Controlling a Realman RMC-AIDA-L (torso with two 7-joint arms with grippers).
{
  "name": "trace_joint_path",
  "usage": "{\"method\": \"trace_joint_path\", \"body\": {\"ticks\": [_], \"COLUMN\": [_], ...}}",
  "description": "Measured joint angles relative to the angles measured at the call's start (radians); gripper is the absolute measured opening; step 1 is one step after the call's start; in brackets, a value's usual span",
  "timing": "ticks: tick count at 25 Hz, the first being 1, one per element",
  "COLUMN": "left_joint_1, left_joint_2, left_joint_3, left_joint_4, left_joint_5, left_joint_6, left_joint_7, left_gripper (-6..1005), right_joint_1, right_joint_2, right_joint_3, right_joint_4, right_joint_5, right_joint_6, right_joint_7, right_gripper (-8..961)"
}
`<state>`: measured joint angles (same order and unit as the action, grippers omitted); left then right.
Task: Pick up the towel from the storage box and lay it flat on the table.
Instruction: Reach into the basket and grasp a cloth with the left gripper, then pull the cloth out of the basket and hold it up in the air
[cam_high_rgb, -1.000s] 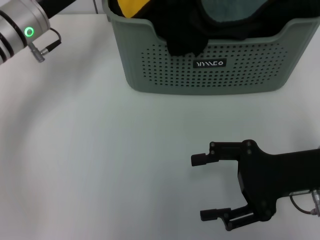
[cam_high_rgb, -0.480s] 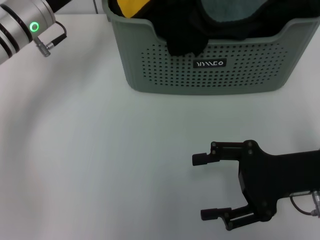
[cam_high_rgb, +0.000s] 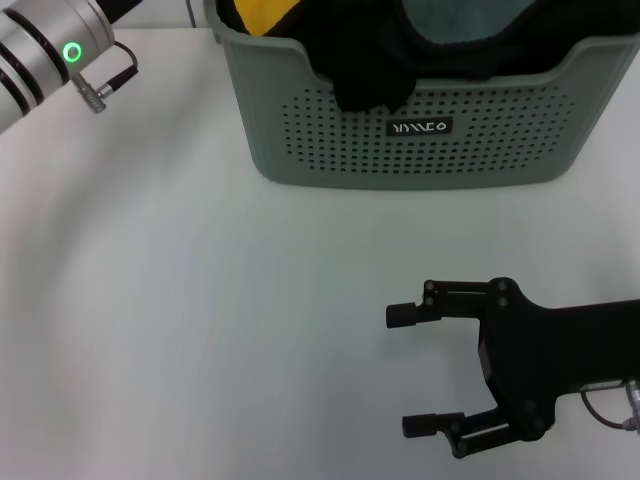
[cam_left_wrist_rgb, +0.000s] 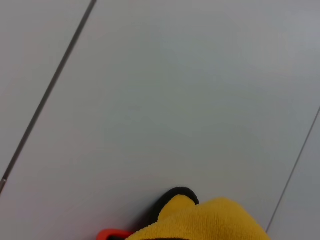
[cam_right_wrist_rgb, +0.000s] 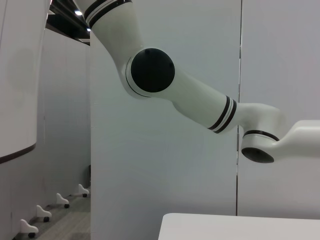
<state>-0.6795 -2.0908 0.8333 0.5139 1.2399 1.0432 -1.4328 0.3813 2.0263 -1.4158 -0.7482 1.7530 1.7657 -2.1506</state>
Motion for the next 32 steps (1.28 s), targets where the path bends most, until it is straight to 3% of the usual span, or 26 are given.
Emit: {"method": "trace_joint_path", "body": {"ticks": [4,7,15,20,25,32], "left_joint_1": [0.002,0.021,0.197,0.275,0.296,0.245], "left_joint_2": [0.000,0.001,0.014,-0.002,-0.009,-0.012], "left_joint_3": [0.002,0.000,-0.003,0.003,0.084,0.135], "left_joint_4": [-0.001,-0.003,0.000,-0.012,-0.069,-0.288], "left_joint_5": [-0.019,-0.073,-0.436,-0.598,-0.684,-0.657], "left_joint_6": [0.010,0.090,0.646,0.928,0.982,0.983], "left_joint_7": [0.001,0.002,-0.041,-0.130,-0.101,0.135], "left_gripper": [37,17,18,17,16,17], "right_joint_1": [0.002,0.002,0.008,0.012,0.022,0.076], "right_joint_2": [0.000,0.000,0.000,0.000,0.001,0.002], "right_joint_3": [0.000,0.005,0.011,-0.014,-0.135,-0.374], "right_joint_4": [0.000,0.000,0.058,0.071,0.078,0.069], "right_joint_5": [0.000,0.002,0.099,0.218,0.414,0.715], "right_joint_6": [-0.002,-0.007,-0.040,-0.089,-0.165,-0.294], "right_joint_7": [0.000,-0.001,-0.061,-0.098,-0.175,-0.322], "right_gripper": [797,797,797,797,797,797]}}
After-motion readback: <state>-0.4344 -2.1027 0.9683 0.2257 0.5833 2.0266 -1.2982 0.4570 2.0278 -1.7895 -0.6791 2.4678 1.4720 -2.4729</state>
